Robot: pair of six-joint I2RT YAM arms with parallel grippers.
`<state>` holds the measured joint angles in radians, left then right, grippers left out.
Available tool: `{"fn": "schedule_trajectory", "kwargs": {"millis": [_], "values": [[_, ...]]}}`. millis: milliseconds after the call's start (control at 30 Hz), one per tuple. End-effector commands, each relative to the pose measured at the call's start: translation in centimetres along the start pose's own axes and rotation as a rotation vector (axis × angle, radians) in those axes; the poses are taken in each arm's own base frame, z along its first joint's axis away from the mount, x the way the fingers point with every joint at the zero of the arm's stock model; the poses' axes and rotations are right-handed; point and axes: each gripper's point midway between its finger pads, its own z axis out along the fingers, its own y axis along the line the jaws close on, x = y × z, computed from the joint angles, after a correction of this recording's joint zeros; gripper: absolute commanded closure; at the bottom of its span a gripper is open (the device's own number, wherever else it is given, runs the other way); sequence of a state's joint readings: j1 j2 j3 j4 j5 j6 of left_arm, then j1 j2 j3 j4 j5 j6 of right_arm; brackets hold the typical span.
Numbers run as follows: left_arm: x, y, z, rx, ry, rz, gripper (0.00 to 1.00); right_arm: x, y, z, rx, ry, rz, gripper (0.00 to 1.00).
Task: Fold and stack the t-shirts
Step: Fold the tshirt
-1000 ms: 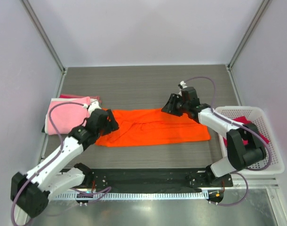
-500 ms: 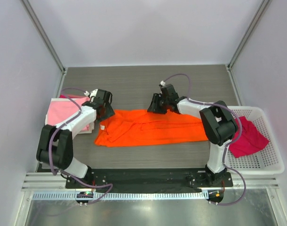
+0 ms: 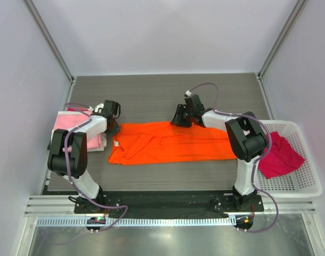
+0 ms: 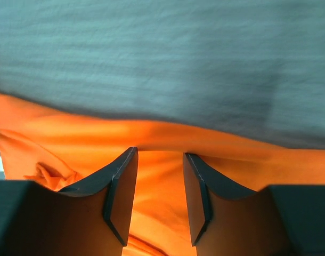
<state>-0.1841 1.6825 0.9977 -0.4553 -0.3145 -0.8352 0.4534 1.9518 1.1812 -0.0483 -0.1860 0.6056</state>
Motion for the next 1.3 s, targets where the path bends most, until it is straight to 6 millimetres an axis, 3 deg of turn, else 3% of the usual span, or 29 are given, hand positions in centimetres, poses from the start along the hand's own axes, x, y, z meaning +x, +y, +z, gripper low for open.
{"fn": "schedule_trajectory", "kwargs": {"millis": [0, 100, 167, 200, 267, 333, 433, 567, 700, 833, 967, 1100, 1267], "values": [[-1.7, 1.1, 0.3, -0.031, -0.063, -0.073, 0.8, -1.3, -4.2, 0.8, 0.115, -0.03, 0.038, 0.55], [-1.8, 1.8, 0.1, -0.039, -0.074, -0.087, 0.92, -2.0, -5.3, 0.5, 0.124, -0.035, 0.05, 0.55], [-2.1, 1.3, -0.6, 0.003, -0.087, -0.098, 0.92, -2.5, -4.7, 0.0, 0.098, -0.04, 0.022, 0.5], [-2.1, 0.9, -0.9, 0.03, -0.087, -0.083, 0.89, -2.6, -4.3, -0.2, 0.081, -0.038, 0.011, 0.47], [-2.9, -0.8, -2.1, 0.124, -0.101, -0.071, 0.69, -3.0, -3.6, -0.7, 0.059, -0.046, -0.004, 0.41], [-3.6, -1.7, -3.3, 0.171, -0.126, -0.047, 0.47, -3.7, -1.8, -1.7, -0.01, -0.064, -0.023, 0.38], [-4.7, -3.2, -5.5, 0.247, -0.167, -0.03, 0.37, -4.6, 0.9, -3.3, -0.116, -0.089, -0.056, 0.37], [-5.0, -5.1, -8.0, 0.346, -0.173, -0.02, 0.34, -5.1, 5.4, -5.3, -0.337, -0.104, -0.113, 0.39], [-2.8, -8.4, -9.1, 0.507, -0.061, -0.015, 0.35, -3.7, 9.5, -6.0, -0.52, -0.05, -0.168, 0.39], [-0.3, -9.9, -6.8, 0.526, 0.057, -0.04, 0.41, -1.3, 12.2, -4.6, -0.602, 0.021, -0.23, 0.42], [0.4, -10.9, -5.8, 0.531, 0.094, -0.033, 0.41, 1.2, 15.4, -3.3, -0.7, 0.085, -0.292, 0.43], [0.9, -10.8, -4.2, 0.481, 0.128, 0.009, 0.42, 3.4, 16.7, -1.6, -0.753, 0.143, -0.329, 0.43], [1.8, -10.1, -2.2, 0.397, 0.177, 0.044, 0.45, 4.8, 17.5, 0.2, -0.788, 0.193, -0.339, 0.43]]}}
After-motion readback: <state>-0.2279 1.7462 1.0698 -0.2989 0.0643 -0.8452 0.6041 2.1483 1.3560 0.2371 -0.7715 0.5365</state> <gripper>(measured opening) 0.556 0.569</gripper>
